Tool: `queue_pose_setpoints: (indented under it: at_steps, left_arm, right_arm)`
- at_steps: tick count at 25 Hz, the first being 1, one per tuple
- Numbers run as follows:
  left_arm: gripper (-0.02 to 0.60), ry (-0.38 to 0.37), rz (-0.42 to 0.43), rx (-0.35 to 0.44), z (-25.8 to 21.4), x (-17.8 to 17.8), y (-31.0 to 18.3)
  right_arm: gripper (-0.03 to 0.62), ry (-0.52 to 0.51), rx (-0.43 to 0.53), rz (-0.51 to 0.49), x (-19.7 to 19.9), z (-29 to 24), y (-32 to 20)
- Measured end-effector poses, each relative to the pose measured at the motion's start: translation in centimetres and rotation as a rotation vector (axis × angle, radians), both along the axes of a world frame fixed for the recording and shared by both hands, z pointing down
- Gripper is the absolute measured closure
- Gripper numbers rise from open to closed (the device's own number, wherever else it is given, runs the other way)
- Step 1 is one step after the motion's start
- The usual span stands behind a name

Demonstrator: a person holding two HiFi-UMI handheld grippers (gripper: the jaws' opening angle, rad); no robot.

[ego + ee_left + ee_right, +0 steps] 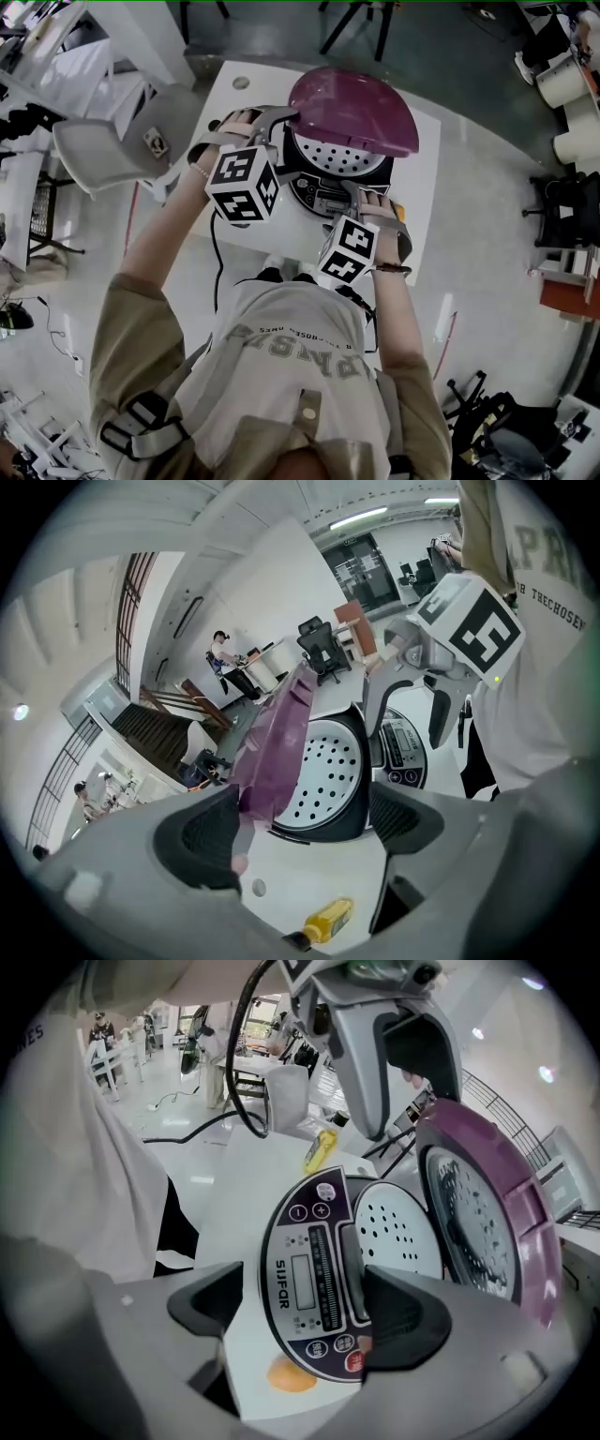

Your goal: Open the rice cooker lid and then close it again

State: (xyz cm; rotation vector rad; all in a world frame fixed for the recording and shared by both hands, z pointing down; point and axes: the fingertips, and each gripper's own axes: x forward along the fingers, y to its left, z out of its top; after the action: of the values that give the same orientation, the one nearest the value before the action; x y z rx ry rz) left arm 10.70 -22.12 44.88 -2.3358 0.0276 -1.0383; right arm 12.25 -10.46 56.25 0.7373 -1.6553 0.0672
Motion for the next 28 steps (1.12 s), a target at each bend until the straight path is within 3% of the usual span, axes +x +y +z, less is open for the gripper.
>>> queue_pose_setpoints:
  at_steps: [7, 14, 28]
  left_arm:
    - [0.137, 0.02, -0.019, 0.059, -2.1, 1.0, -1.9]
    - [0.137, 0.056, -0.041, 0.087, -4.1, 2.0, -4.0]
    - [0.137, 0.163, -0.093, 0.104, -8.0, 4.9, -9.7]
  right_arm:
    - [0.2, -0.036, 0.038, 0.01, 0.0, 0.0, -0.1]
    - [0.198, -0.147, 0.071, 0.05, -0.3, -0.6, -0.2]
    - [0.199, -0.293, 0.119, 0.092, -0.7, -1.5, -0.5]
